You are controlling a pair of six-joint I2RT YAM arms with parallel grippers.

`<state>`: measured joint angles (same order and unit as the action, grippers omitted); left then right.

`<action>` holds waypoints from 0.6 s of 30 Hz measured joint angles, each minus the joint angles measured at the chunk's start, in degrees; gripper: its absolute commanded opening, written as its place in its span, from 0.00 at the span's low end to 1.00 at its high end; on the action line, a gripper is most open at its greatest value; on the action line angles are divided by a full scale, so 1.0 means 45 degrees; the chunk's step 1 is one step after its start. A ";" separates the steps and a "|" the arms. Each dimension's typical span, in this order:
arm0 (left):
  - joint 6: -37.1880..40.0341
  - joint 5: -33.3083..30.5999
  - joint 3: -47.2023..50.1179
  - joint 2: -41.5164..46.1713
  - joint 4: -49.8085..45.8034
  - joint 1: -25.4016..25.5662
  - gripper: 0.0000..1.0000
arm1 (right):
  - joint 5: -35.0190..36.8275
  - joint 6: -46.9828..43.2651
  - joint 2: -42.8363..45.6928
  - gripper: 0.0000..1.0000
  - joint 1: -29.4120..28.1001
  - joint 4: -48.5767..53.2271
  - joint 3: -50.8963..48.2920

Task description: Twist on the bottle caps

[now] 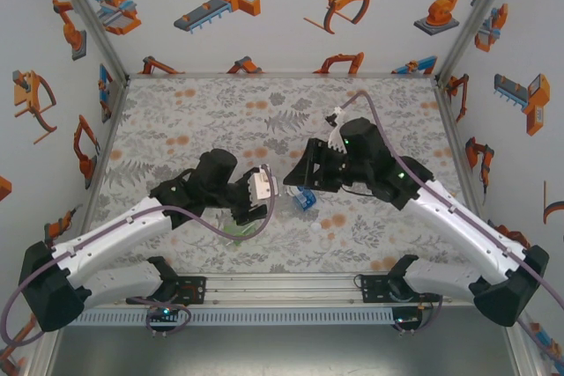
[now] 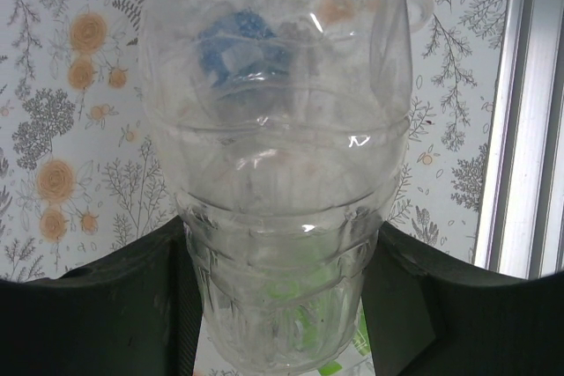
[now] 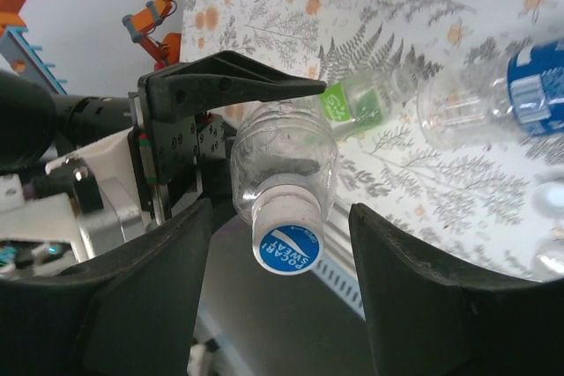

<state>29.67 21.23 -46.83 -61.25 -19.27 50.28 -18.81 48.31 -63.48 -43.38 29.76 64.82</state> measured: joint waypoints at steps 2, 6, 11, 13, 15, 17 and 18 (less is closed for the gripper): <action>0.0000 0.0068 0.0000 0.0068 -0.0024 0.0000 0.00 | -0.0136 -0.1243 0.0117 0.60 0.0102 0.0117 0.0257; 0.0005 0.0199 0.0000 0.0097 -0.0209 0.0000 0.00 | -0.0612 -0.3905 0.0389 0.59 0.0112 0.0199 0.0369; 0.0359 0.0699 0.0000 0.0097 -0.0588 -0.0170 0.00 | -0.1613 -0.7645 0.0665 0.58 0.0112 0.0189 0.0340; 0.0588 0.1190 0.0000 0.0092 -0.0709 -0.0607 0.00 | -0.1996 -0.8801 0.0719 0.57 0.0112 0.0146 0.0282; 0.0845 0.1724 -0.0039 0.0063 -0.0869 -0.1292 0.00 | -0.2351 -0.9908 0.0743 0.56 0.0112 -0.0039 0.0126; 0.1200 0.2307 -0.0180 -0.0049 -0.1059 -0.2045 0.00 | -0.2579 -1.0836 0.0753 0.56 0.0112 -0.0272 -0.0102; 0.1355 0.2511 -0.0257 -0.0117 -0.1112 -0.2312 0.00 | -0.2642 -1.1239 0.0758 0.56 0.0121 -0.0374 -0.0219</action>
<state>35.77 32.53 -47.99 -61.78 -24.27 39.88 -30.70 -2.26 -60.07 -42.83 28.08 63.83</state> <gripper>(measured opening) 0.575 0.565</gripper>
